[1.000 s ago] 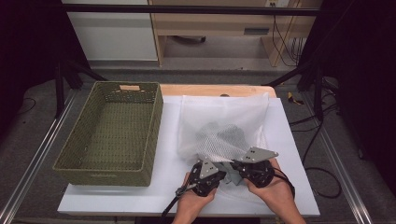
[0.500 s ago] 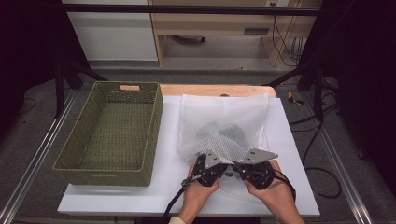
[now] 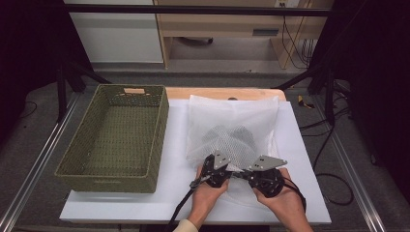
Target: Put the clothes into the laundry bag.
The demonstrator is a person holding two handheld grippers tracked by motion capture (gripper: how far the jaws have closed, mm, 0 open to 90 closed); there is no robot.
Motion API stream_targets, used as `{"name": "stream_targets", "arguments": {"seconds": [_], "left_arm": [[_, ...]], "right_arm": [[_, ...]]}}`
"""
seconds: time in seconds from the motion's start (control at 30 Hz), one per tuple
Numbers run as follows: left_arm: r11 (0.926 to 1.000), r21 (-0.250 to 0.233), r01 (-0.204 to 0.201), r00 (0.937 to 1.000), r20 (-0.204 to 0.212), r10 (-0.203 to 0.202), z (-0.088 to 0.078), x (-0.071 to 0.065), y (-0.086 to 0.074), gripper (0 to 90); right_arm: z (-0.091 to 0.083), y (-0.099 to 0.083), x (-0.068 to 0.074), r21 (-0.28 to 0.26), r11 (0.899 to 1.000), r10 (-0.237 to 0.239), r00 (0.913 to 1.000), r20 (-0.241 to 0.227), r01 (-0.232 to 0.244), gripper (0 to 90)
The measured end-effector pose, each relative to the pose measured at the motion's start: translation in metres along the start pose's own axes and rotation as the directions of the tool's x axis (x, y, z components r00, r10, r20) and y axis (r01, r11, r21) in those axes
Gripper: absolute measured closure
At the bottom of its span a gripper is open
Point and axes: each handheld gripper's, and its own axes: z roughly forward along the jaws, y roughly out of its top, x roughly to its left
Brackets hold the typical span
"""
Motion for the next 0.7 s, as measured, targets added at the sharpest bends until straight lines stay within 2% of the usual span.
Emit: {"name": "stream_targets", "arguments": {"seconds": [0.7], "left_arm": [[1.0,-0.006,0.002,0.9998,-0.021,-0.002,0.0076,0.0052,0.003,90.0]], "right_arm": [[0.0029,-0.0078,-0.0032,-0.007,1.0,0.028,0.9994,-0.02,-0.028,88.5]]}}
